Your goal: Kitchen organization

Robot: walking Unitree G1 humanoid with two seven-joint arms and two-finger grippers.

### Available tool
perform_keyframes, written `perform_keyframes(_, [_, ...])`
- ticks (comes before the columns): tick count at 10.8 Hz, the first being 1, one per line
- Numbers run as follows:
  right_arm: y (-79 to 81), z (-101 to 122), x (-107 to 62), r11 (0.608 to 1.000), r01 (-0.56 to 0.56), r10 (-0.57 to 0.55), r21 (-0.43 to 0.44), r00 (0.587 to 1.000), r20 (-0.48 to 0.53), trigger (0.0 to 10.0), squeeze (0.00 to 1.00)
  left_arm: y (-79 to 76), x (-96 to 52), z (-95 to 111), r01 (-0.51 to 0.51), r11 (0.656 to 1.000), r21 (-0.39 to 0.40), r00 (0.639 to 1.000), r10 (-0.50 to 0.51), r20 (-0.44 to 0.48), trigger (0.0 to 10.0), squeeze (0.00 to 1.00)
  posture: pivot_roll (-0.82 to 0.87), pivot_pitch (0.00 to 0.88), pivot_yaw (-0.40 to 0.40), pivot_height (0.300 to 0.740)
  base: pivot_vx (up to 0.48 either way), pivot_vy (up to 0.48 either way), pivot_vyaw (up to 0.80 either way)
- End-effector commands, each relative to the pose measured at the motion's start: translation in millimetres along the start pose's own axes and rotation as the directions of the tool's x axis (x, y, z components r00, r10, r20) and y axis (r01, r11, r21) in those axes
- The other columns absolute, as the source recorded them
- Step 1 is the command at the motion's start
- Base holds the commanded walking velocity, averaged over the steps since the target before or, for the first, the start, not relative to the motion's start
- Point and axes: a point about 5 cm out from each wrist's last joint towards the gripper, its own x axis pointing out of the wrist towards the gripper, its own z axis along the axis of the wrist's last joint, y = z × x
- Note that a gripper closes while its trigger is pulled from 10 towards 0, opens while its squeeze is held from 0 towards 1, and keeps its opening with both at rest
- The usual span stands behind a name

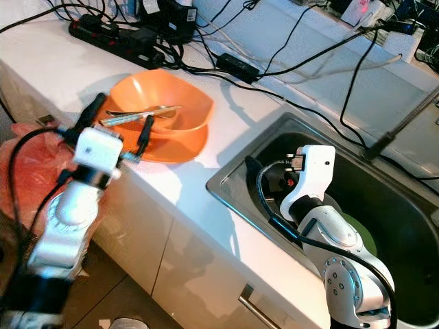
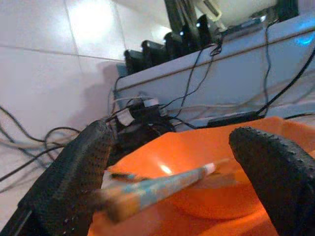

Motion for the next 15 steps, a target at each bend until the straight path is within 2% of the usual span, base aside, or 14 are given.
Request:
perform_keyframes(1, [-8.0, 7.9, -3.8, 0.999, 0.044, -0.043, -0.028, 0.999, 0.033, 10.0, 0.0, -12.7, 5.7, 0.9, 0.039, 0.999, -0.031, 0.999, -0.039, 0.002, 10.0, 0.0, 0.32, 0.027, -0.259, 0.74, 0.0, 0.0, 0.0])
perform_keyframes(2, [-8.3, 8.0, -5.1, 0.998, 0.049, -0.048, -0.03, 0.998, 0.034, 10.0, 0.0, -16.3, 13.1, 4.9, 0.029, 0.998, -0.048, 0.999, -0.029, 0.015, 10.0, 0.0, 0.31, 0.026, -0.256, 0.74, 0.0, 0.0, 0.0])
perform_keyframes(3, [-8.2, 7.9, -5.6, 0.998, 0.052, -0.051, -0.031, 0.998, 0.035, 10.0, 0.0, -17.8, 15.8, 8.3, 0.031, 0.998, -0.058, 0.999, -0.029, 0.03, 8.5, 0.0, 0.31, 0.025, -0.252, 0.74, 0.0, 0.0, 0.0])
perform_keyframes(4, [-8.3, 7.7, -6.1, 0.998, 0.058, -0.057, -0.03, 0.998, 0.037, 10.0, 0.0, -19.9, 19.2, 12.3, 0.033, 0.997, -0.076, 0.998, -0.029, 0.048, 0.0, 0.0, 0.31, 0.025, -0.248, 0.74, 0.0, 0.0, 0.0])
perform_keyframes(6, [-8.5, 6.9, -6.5, 0.997, 0.066, -0.064, -0.032, 0.997, 0.04, 10.0, 0.0, -19.7, 25.6, 19.6, 0.027, 0.998, -0.064, 0.996, -0.022, 0.082, 0.0, 0.0, 0.31, 0.023, -0.241, 0.74, 0.0, 0.0, 0.0])
perform_keyframes(10, [-8.5, 7.4, -6.6, 0.996, 0.075, -0.073, -0.039, 0.996, 0.046, 10.0, 0.0, -21.8, 31.8, 21.7, 0.034, 0.996, -0.077, 0.996, -0.027, 0.091, 0.0, 0.0, 0.3, 0.016, -0.23, 0.74, 0.0, 0.0, 0.0])
perform_keyframes(15, [-10.0, 7.7, -9.2, 0.995, 0.089, -0.087, -0.04, 0.995, 0.052, 10.0, 0.0, -27.9, 32.2, 19.3, 0.061, 0.991, -0.116, 0.995, -0.051, 0.081, 0.0, 0.0, 0.29, 0.019, -0.227, 0.74, 0.0, 0.0, 0.0])
